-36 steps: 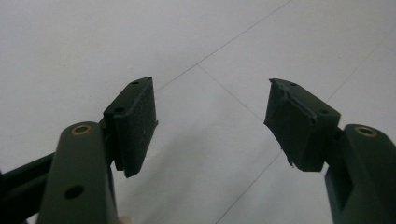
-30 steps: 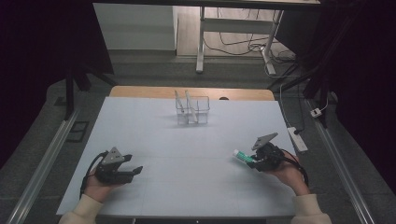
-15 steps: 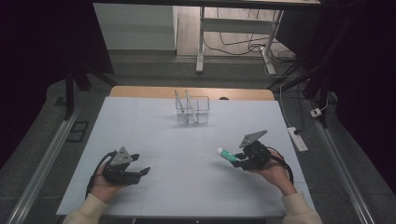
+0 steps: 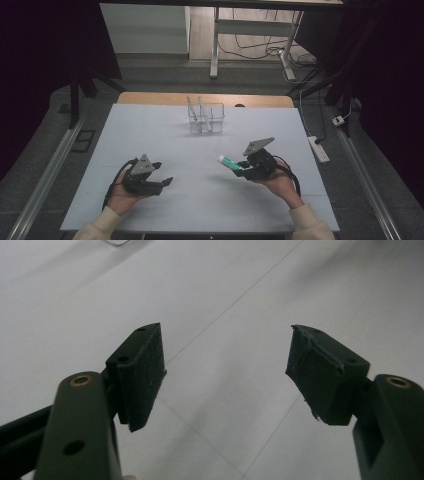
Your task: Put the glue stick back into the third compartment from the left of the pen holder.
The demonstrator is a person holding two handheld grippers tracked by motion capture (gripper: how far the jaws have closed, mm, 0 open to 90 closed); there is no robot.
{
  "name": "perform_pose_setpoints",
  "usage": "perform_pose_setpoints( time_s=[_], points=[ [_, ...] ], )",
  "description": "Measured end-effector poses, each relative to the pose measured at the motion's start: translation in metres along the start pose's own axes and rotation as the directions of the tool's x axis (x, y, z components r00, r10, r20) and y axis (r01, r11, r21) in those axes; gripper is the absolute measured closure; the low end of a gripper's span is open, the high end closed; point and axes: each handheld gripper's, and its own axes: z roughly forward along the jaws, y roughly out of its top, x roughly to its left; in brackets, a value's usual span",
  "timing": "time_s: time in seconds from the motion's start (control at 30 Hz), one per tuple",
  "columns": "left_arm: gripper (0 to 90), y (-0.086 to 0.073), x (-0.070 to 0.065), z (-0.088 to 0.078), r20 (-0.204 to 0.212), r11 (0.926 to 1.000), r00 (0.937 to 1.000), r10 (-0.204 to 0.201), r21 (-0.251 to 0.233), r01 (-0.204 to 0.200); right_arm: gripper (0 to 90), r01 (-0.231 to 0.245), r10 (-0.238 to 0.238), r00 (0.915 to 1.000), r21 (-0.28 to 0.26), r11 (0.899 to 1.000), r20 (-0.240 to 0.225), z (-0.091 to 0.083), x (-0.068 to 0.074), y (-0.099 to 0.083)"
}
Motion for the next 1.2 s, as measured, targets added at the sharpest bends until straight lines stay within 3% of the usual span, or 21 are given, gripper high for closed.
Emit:
perform_pose_setpoints(
  time_s=[0.5,1.2],
  points=[
    [30.3,0.025,-0.018,0.017,0.048,0.9976,0.9964,0.069,0.006,-0.069,65.0,0.049,-0.048,0.9981,0.025,0.998,-0.038,0.023,0.011,0.020],
    [30.3,0.038,-0.031,0.032,0.076,0.9873,0.9850,0.155,0.025,-0.157,64.9,0.107,-0.102,0.9909,0.056,0.993,-0.088,0.042,0.025,0.036]
  ],
)
